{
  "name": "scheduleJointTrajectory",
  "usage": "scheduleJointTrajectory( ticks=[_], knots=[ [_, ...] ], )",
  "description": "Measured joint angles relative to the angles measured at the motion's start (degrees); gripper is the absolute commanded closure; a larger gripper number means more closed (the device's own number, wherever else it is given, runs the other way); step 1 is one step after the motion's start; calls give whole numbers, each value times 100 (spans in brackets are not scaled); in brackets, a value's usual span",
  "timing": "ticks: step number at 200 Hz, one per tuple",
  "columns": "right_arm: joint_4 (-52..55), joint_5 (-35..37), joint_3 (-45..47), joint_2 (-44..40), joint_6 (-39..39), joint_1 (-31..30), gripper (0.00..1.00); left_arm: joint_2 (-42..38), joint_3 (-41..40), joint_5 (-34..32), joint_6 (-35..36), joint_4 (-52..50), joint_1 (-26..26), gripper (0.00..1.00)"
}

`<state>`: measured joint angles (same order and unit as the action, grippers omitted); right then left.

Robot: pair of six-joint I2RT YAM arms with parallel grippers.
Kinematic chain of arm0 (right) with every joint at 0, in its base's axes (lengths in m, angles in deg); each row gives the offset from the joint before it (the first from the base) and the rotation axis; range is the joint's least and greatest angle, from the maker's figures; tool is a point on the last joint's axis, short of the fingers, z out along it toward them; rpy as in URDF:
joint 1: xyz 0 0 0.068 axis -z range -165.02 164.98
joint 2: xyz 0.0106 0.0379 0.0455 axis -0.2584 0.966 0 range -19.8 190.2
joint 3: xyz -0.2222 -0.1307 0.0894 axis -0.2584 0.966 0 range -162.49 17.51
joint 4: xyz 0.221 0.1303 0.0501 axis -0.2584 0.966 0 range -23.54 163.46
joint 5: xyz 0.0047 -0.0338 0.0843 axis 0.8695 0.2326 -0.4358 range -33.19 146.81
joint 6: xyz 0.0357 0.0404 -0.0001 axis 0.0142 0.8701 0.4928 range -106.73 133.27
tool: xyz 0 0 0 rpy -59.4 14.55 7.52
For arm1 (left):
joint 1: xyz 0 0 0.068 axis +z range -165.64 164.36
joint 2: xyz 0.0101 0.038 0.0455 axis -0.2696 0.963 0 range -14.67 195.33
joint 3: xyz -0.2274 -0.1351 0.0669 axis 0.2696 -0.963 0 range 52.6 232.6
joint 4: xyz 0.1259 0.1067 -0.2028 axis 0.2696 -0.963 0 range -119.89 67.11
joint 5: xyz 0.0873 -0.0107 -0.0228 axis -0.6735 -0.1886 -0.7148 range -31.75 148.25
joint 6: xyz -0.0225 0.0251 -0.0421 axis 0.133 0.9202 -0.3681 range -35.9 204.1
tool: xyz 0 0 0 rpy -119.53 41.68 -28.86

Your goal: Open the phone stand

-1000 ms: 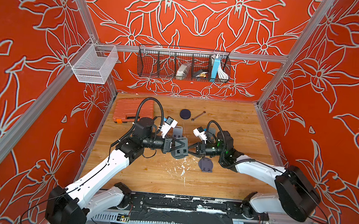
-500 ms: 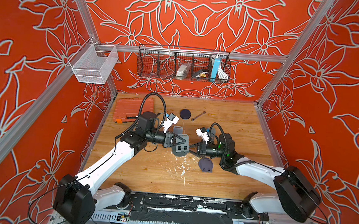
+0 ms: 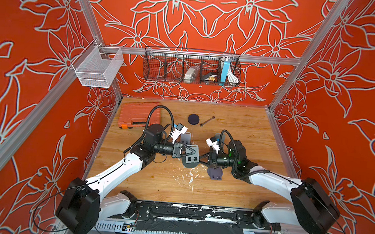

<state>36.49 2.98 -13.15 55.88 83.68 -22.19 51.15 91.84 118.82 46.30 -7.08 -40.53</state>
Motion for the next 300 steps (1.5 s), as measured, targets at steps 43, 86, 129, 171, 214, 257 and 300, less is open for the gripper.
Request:
scheduleJointTrajectory(
  ticks=[43,86,129,171,214,257,300],
  knots=[
    [227,-61,-92,98,-59,4,72,-160,-227,-4,-319,330,-203,100],
    [-98,-201,-122,273,52,2,100,-170,-267,0,-448,313,-225,100],
    [-321,-376,-118,306,120,61,100,-192,-258,-7,-404,339,-190,100],
    [-664,-437,39,387,181,63,100,-201,52,-61,-46,-256,-210,100],
    [-1488,-376,273,605,431,-28,100,-195,487,-125,452,-1110,-116,100],
    [-2037,-118,319,647,649,-48,100,-155,767,-63,726,-1231,107,100],
    [-2621,-98,485,944,920,-50,100,-48,765,-103,933,-1196,127,100]
  ],
)
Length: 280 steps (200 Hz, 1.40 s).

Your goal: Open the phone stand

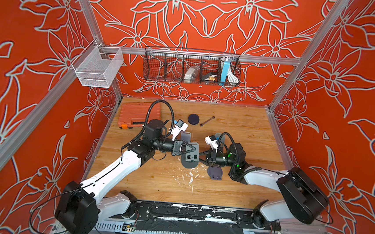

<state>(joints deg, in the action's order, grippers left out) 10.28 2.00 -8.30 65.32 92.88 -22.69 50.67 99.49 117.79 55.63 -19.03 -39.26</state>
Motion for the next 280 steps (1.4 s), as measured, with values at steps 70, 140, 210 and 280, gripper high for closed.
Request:
scheduleJointTrajectory(
  ticks=[70,140,210,280],
  knots=[
    [-275,57,151,122,140,-48,100,2,0,-105,680,-177,4,100],
    [-13,146,195,-24,179,-52,100,0,-17,-289,935,-173,4,100],
    [286,122,192,50,365,-63,100,-50,-560,-520,828,382,-247,100],
    [-90,-72,157,535,807,-92,100,-568,-1016,-1416,1143,490,-629,100]
  ],
)
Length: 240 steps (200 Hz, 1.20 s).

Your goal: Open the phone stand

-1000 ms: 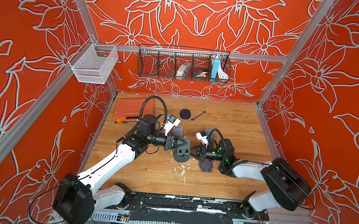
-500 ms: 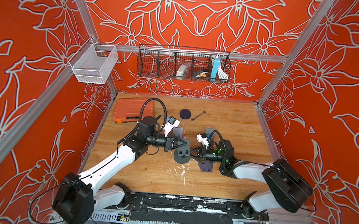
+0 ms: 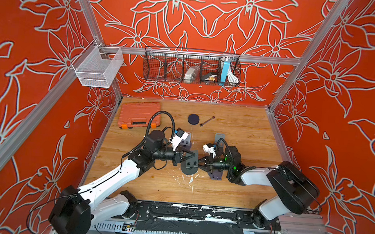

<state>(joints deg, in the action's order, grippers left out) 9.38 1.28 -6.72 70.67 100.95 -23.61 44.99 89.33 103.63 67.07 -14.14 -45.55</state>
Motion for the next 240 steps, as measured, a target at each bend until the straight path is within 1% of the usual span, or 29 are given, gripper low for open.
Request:
scheduleJointTrajectory(
  ticks=[21,49,88,121,141,154,179,209,240],
  knots=[
    [-214,-15,44,136,199,-9,100,-79,-125,-175,103,76,-70,100],
    [-118,-13,52,120,267,-9,100,-66,-164,-254,155,127,-133,100],
    [619,-2,-55,-120,157,13,100,-42,-413,-256,68,522,-173,100],
    [1314,-48,-267,-151,-13,90,100,83,-625,-245,20,922,-199,100],
    [2229,-72,-555,-203,-492,256,100,361,-686,-214,-9,1255,-197,100],
    [2964,-48,-778,-267,-938,391,90,546,-708,-197,-9,1447,-195,100],
    [4111,155,-1207,-358,-1631,660,82,739,-765,-131,63,1722,-232,100],
    [4935,313,-1578,-431,-2275,846,72,817,-863,-74,184,1770,-264,100],
    [5226,382,-1604,-470,-2625,922,71,916,-870,-50,275,1617,-260,100]
  ],
)
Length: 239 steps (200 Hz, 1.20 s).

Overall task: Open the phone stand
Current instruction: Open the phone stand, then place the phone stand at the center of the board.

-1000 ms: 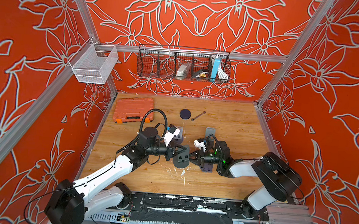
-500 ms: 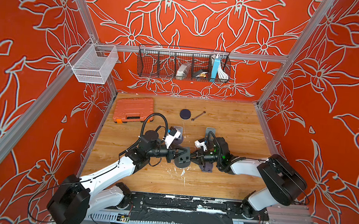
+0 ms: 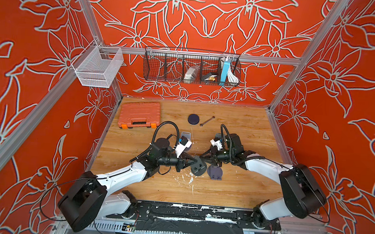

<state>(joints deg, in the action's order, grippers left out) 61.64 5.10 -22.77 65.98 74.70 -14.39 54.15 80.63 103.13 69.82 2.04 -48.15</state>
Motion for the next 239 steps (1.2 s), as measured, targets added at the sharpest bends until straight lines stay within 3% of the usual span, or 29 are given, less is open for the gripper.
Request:
scheduleJointTrajectory(
  ticks=[48,107,151,239],
  knots=[
    [413,238,15,0,-483,120,71,39,103,-273,348,-658,103,100],
    [1119,658,-20,-4,-968,173,73,586,1067,-763,1147,-1766,142,100],
    [1349,730,-105,-103,-1147,203,75,951,1130,-1082,1480,-2275,229,100],
    [1375,730,-101,-321,-1204,214,78,1495,1377,-1008,1744,-2485,251,100]
  ],
)
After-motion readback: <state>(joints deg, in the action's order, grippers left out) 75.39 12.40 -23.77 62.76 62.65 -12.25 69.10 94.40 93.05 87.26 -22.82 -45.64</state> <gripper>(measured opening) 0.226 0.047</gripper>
